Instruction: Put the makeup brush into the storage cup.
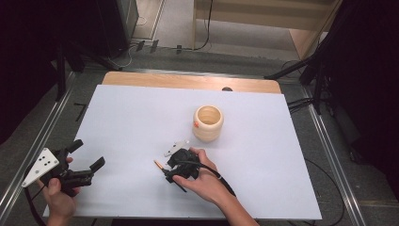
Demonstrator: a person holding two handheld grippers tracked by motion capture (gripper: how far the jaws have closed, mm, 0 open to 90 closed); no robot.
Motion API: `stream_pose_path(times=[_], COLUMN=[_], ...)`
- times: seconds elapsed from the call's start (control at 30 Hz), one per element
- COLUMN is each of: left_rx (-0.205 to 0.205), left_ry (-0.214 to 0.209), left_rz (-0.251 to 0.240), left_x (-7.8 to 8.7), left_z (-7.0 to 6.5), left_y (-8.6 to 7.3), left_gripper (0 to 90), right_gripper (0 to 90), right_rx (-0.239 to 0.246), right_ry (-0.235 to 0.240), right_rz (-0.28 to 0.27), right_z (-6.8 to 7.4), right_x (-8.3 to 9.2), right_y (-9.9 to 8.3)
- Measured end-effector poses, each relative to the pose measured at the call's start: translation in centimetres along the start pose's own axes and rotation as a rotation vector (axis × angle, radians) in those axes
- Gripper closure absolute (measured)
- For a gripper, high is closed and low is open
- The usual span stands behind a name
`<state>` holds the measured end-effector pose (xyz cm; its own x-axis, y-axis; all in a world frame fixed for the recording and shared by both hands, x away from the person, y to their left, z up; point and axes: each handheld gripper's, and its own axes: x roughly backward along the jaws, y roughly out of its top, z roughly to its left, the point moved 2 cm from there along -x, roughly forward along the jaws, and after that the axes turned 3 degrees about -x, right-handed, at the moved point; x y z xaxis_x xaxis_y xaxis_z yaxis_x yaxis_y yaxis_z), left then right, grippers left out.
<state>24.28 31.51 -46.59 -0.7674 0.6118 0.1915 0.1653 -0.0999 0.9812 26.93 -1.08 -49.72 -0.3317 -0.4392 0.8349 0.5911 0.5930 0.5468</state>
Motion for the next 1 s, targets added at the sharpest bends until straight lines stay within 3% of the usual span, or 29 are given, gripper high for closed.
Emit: stream_pose_path(times=[0.03, 0.07, 0.1, 0.17, 0.2, 0.5, 0.77, 1.0], left_rx=[0.000, 0.000, 0.000, -0.001, -0.001, -0.003, -0.004, -0.004], left_ry=[0.000, 0.000, 0.000, 0.000, -0.001, -0.002, -0.002, -0.002], left_rz=[0.000, 0.000, -0.001, -0.001, -0.001, 0.000, 0.001, 0.002], left_x=[0.0, 0.0, 0.0, 0.0, 0.1, 0.1, 0.1, 0.0], left_z=[0.0, 0.0, 0.0, 0.1, 0.1, 0.1, 0.0, 0.0], left_y=[0.0, 0.0, 0.0, 0.0, 0.0, 0.0, 0.0, 0.0], left_gripper=[0.0, 0.0, 0.0, 0.0, 0.0, 0.0, 0.0, 0.0], right_gripper=[39.2, 39.2, 41.8, 42.9, 45.0, 58.5, 69.9, 74.3], right_rx=[-0.006, -0.006, -0.015, -0.020, -0.020, -0.025, -0.054, -0.030], right_ry=[0.031, 0.031, 0.057, 0.063, 0.073, 0.045, 0.021, -0.006], right_rz=[0.035, 0.035, 0.079, 0.098, 0.145, 0.263, 0.299, 0.305], right_z=[0.2, 0.2, 0.4, 0.5, 0.7, 1.2, 1.1, 1.3], right_x=[0.1, 0.1, 0.1, 0.1, 0.1, -0.7, -0.9, -0.9], right_y=[0.3, 0.3, 0.7, 0.8, 1.2, 1.6, 1.6, 1.6])
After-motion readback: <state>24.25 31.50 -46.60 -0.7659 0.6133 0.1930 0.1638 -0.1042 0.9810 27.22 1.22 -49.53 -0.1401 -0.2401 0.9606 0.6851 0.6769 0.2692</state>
